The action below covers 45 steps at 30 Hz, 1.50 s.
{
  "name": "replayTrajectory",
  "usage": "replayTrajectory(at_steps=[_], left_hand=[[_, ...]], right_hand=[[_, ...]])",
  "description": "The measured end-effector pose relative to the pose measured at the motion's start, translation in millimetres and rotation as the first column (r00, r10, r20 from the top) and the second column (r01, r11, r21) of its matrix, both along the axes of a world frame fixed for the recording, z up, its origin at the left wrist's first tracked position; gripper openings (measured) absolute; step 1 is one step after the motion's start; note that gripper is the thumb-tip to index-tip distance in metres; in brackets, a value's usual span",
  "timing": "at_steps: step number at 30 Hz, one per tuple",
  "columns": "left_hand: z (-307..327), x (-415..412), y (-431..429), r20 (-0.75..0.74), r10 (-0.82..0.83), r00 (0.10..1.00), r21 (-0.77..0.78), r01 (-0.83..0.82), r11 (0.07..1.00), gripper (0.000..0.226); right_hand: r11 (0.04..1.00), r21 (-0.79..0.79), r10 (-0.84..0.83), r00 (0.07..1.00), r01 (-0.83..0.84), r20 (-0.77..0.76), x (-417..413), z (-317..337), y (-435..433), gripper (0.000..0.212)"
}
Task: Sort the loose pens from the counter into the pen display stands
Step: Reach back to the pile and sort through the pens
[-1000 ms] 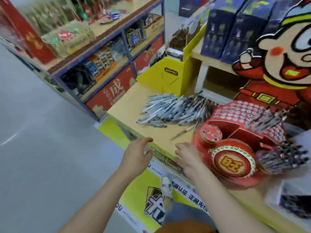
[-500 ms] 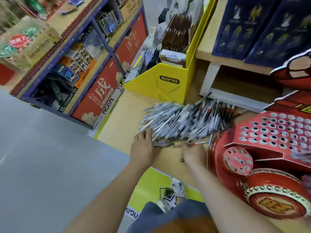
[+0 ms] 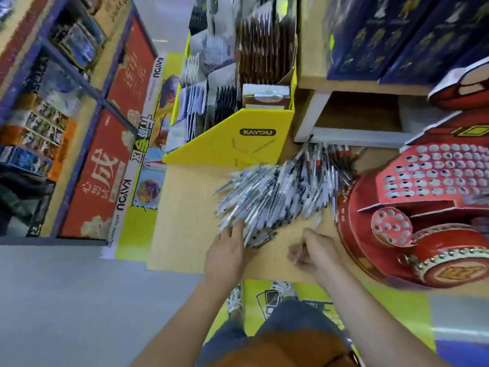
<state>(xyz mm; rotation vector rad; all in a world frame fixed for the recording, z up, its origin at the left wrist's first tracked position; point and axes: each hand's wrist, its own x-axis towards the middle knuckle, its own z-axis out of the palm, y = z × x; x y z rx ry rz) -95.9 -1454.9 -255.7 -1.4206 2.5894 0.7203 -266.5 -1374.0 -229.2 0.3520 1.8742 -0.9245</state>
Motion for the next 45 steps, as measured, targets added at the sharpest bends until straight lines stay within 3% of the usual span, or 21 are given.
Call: replayTrajectory(at_steps=[3,6,8,11,14,21,25,32,37,42,45], left_hand=[[9.8,-4.2,0.0,-0.141,0.178,0.974,0.145,-0.158,0.977,0.051],[10.3,-5.4,-2.3,-0.257,0.345,0.903,0.295,-0.267,0.917,0.041],[7.4,-4.7,-4.8,-0.298,0.376,0.877,0.352,-0.266,0.898,0.030],[4.6,-5.7,-6.0,-0.297,0.383,0.875,0.469,-0.215,0.856,0.011],[7.8,-9.4,-5.7,-0.271,0.411,0.870,0.574,-0.197,0.795,0.017],[22.4,-15.4,-9.0,-0.176,0.494,0.852,0.773,-0.191,0.605,0.029],[27.6,-7.6,-16.9,-0.155,0.525,0.837,0.827,-0.181,0.532,0.028],[46.7,20.4,-24.2,-0.093,0.546,0.833,0.885,-0.181,0.428,0.018],[57.2,40.9,-13.9,-0.081,0.526,0.847,0.881,-0.186,0.436,0.018],[66.7,42.1,-2.2,-0.125,0.518,0.846,0.898,-0.125,0.421,0.022],[75.3,32.0,3.2,-0.189,0.464,0.865,0.901,-0.036,0.433,0.024]], right_hand=[[0.982,-0.048,-0.174,0.977,0.182,0.126,40.6,3.4,0.0,0.020],[0.985,-0.047,-0.166,0.986,0.167,0.025,72.7,-1.0,-5.7,0.021],[0.975,-0.086,-0.206,0.979,0.206,0.004,78.1,-1.7,-10.4,0.019],[0.941,-0.157,-0.286,0.954,0.298,0.093,80.3,1.5,-13.4,0.013],[0.901,-0.261,-0.312,0.935,0.347,0.167,87.9,5.9,-16.6,0.012],[0.950,-0.241,-0.209,0.977,0.197,-0.028,100.8,-3.2,-15.8,0.032],[0.934,-0.280,-0.243,0.969,0.222,-0.043,107.7,-0.3,-14.0,0.036],[0.862,-0.342,-0.329,0.926,0.374,0.184,99.2,12.0,1.8,0.015],[0.834,-0.345,-0.350,0.896,0.432,0.274,89.9,23.3,20.0,0.009],[0.816,-0.387,-0.325,0.895,0.429,0.305,96.4,26.8,23.8,0.038],[0.853,-0.406,-0.267,0.943,0.326,0.198,103.9,31.1,13.3,0.037]])
